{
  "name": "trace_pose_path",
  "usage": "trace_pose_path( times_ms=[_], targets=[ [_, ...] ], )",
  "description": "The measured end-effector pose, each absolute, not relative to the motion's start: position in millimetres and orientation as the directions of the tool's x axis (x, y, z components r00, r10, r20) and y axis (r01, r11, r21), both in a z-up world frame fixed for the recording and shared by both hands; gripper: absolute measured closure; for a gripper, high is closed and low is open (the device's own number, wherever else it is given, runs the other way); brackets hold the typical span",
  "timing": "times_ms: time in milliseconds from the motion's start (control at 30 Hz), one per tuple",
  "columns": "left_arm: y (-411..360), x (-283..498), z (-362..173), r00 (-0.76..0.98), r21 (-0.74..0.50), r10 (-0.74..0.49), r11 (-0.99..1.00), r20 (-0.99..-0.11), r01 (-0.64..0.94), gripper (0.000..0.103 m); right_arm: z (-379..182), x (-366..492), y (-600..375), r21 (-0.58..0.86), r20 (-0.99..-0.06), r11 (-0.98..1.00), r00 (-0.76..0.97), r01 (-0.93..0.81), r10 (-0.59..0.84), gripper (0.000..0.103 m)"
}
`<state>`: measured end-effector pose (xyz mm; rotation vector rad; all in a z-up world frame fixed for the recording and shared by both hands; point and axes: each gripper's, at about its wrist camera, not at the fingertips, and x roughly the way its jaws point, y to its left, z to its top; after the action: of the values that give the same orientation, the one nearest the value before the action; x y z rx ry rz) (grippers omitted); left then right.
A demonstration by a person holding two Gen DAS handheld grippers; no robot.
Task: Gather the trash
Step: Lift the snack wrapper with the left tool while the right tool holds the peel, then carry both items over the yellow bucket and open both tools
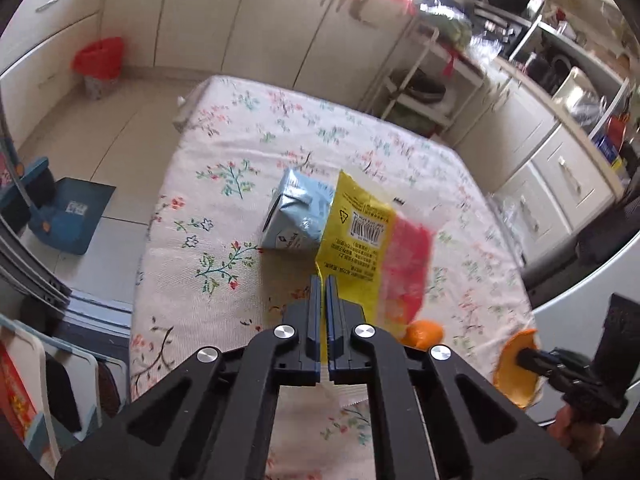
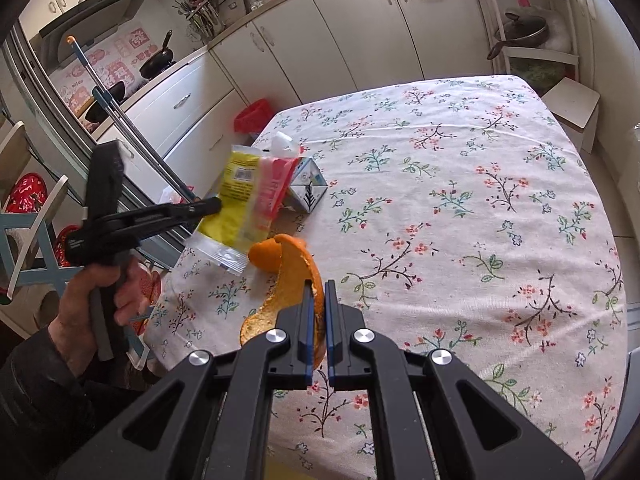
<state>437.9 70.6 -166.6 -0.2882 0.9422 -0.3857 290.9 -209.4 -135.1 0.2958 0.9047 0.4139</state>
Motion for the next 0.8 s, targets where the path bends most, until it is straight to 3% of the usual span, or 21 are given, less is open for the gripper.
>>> trace_pose_path(
  times_ms=[200, 500, 667, 800],
  targets=[
    [83, 402, -137, 0.592, -0.447, -0.474, 0.871, -0.651, 0.206, 0.102, -135, 282, -215, 0.414, -0.692, 0.885, 0.559, -0.212, 0.458, 0.098],
    [97, 317, -80, 0.722, -0.491, -0.504, 0.832, -0.473, 0.259, 0.102, -121, 270, -224, 0.45, -0.636, 0.868, 0.606, -0.211, 0.478, 0.098],
    [95, 266, -66, 0.723, -0.488, -0.527, 0.821, -0.446, 0.297, 0.102, -106, 247, -217, 0.419, -0.601, 0.87, 0.639, -0.26, 0.48, 0.098],
    [85, 221, -70, 0.692, -0.476, -0.537, 0.824, -0.481, 0.309, 0.102, -104, 221, -216, 0.431, -0.577, 0.86, 0.649, -0.273, 0.495, 0.098]
  ],
)
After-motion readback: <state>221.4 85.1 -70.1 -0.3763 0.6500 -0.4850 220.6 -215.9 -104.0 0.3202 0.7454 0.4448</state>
